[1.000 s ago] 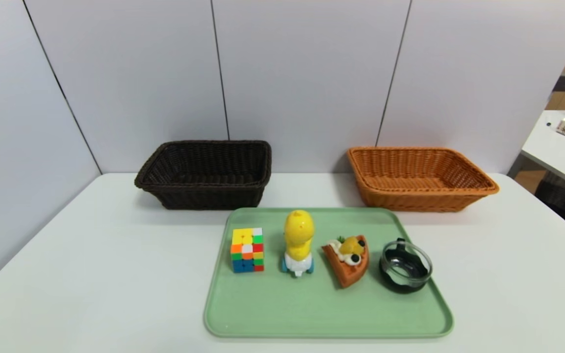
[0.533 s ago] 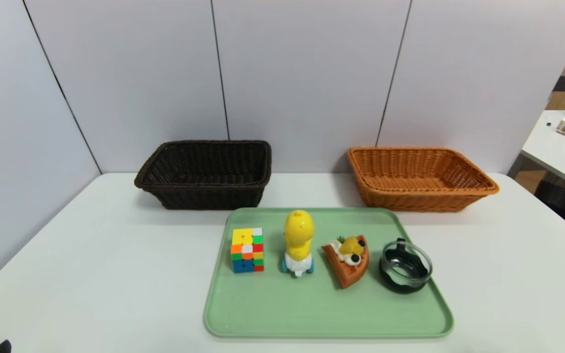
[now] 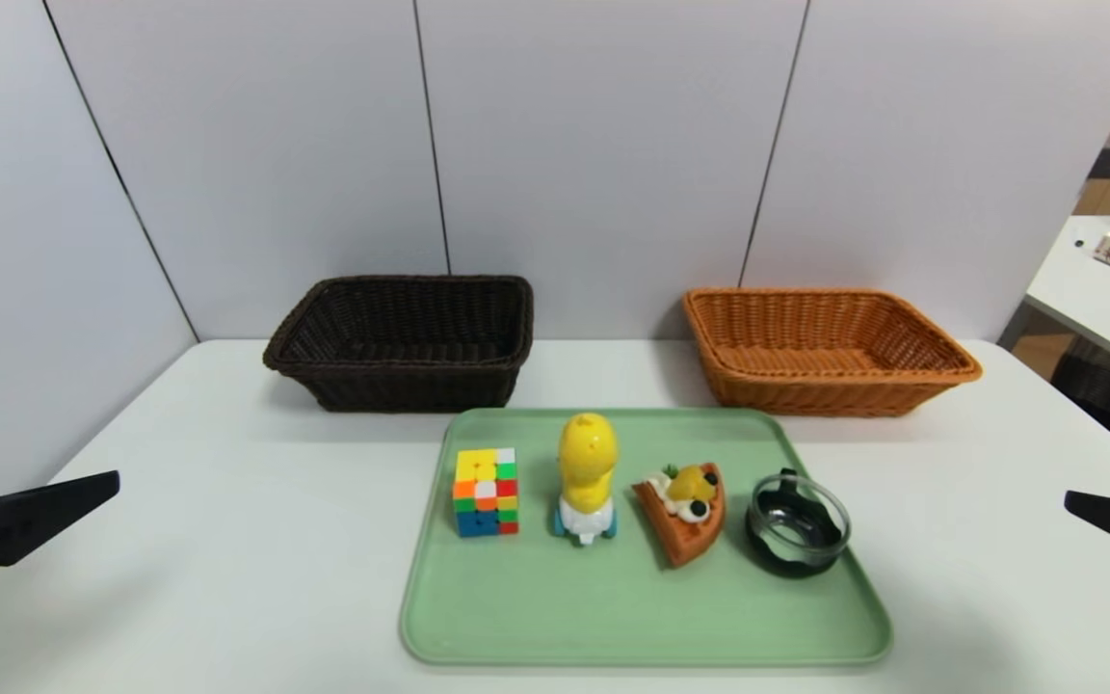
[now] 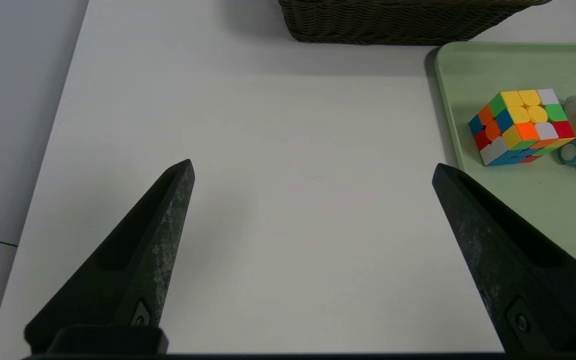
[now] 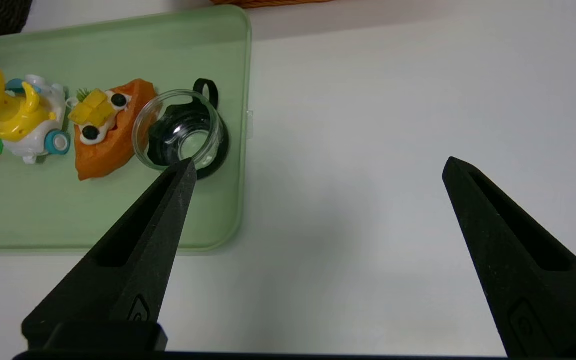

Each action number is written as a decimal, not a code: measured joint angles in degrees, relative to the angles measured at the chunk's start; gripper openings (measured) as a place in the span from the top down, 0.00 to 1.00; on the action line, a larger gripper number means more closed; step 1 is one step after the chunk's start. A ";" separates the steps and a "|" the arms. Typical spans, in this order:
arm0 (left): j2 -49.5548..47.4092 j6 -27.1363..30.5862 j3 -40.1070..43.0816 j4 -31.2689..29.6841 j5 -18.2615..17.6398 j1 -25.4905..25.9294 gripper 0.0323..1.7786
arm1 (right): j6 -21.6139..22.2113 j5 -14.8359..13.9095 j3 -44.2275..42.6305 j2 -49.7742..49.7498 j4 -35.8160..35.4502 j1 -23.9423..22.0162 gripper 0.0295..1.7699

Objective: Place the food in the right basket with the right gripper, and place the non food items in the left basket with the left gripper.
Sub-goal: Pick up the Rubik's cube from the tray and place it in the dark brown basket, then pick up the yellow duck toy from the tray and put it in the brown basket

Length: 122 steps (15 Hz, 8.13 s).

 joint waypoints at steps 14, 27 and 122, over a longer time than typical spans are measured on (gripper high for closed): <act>14.40 -5.02 -23.34 14.41 -4.66 -14.41 0.05 | -0.77 1.60 -20.75 15.85 9.42 12.68 0.04; 36.00 -23.91 -38.95 22.85 12.31 -37.96 0.05 | -0.38 1.49 -26.87 21.42 11.93 22.95 0.04; 64.12 -7.78 -69.96 17.14 18.35 -13.01 0.12 | 2.01 1.51 -16.07 19.82 7.50 21.94 0.03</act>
